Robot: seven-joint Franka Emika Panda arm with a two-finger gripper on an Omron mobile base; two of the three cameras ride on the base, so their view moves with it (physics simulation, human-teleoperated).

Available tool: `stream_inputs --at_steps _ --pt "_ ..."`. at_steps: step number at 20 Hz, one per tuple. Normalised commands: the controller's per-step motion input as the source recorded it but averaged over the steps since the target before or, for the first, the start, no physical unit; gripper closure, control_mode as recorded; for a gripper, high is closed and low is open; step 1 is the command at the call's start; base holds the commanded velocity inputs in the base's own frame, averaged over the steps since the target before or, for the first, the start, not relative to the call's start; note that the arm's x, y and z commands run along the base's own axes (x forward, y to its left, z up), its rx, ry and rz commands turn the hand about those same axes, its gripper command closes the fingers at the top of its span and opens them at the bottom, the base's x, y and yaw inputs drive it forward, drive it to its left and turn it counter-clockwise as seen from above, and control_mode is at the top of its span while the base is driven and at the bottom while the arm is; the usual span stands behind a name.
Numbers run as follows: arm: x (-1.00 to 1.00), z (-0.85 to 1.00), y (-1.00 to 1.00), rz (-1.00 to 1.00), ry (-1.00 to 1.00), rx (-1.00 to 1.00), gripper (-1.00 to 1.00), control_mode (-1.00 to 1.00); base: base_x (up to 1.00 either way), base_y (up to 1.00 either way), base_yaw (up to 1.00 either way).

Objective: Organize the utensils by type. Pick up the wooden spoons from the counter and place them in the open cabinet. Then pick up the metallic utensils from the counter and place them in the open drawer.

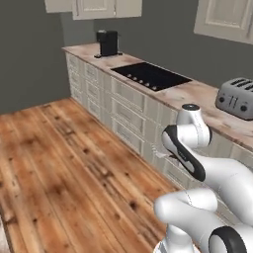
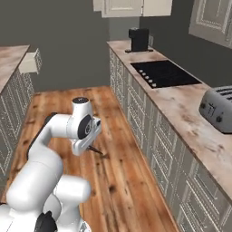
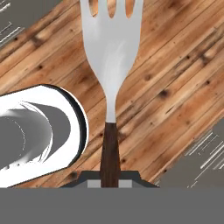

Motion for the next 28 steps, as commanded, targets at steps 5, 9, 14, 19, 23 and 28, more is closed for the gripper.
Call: stream_inputs --at_steps 5,9,14,19,23,28 --pt "0.00 0.00 0.00 0.00 0.00 0.00 1.00 1.00 0.97 0.30 0.28" --pt "0.00 0.00 0.00 0.00 0.00 0.00 1.00 1.00 0.98 0.30 0.27" --pt "0.00 0.00 0.00 0.00 0.00 0.00 1.00 1.00 1.00 0.25 0.18" --pt "0.00 0.00 0.00 0.00 0.00 0.00 1.00 1.00 1.00 0.38 0.04" --pt "0.00 0.00 0.00 0.00 0.00 0.00 1.00 1.00 1.00 0.46 0.00" --pt "0.00 0.00 0.00 0.00 0.00 0.00 1.00 1.00 0.97 0.57 0.00"
